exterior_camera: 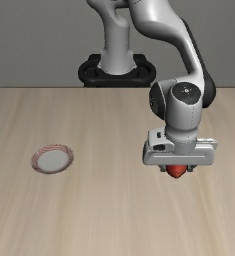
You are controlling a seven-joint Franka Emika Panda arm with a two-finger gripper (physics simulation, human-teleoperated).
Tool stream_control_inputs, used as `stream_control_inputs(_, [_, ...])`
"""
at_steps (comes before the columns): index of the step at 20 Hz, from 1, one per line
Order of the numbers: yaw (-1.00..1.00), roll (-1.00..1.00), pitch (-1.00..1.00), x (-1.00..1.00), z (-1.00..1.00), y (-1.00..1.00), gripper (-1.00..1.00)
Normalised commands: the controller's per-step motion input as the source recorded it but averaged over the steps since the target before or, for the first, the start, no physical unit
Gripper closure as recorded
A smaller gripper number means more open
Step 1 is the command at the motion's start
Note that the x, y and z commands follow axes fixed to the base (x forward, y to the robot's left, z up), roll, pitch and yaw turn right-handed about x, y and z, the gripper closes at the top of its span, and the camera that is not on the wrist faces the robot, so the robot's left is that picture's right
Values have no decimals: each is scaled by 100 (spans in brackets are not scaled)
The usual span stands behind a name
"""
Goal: Pick the onion and place it on the plate
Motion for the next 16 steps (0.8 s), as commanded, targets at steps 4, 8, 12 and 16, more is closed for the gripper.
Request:
stream_control_inputs(4, [0, 0, 0, 0, 25, 0, 100])
stream_control_inputs(8, [0, 0, 0, 0, 25, 0, 100])
stream_control_inputs(12, [0, 0, 0, 0, 100, 0, 100])
stream_control_inputs(16, [0, 0, 0, 0, 75, -25, 100])
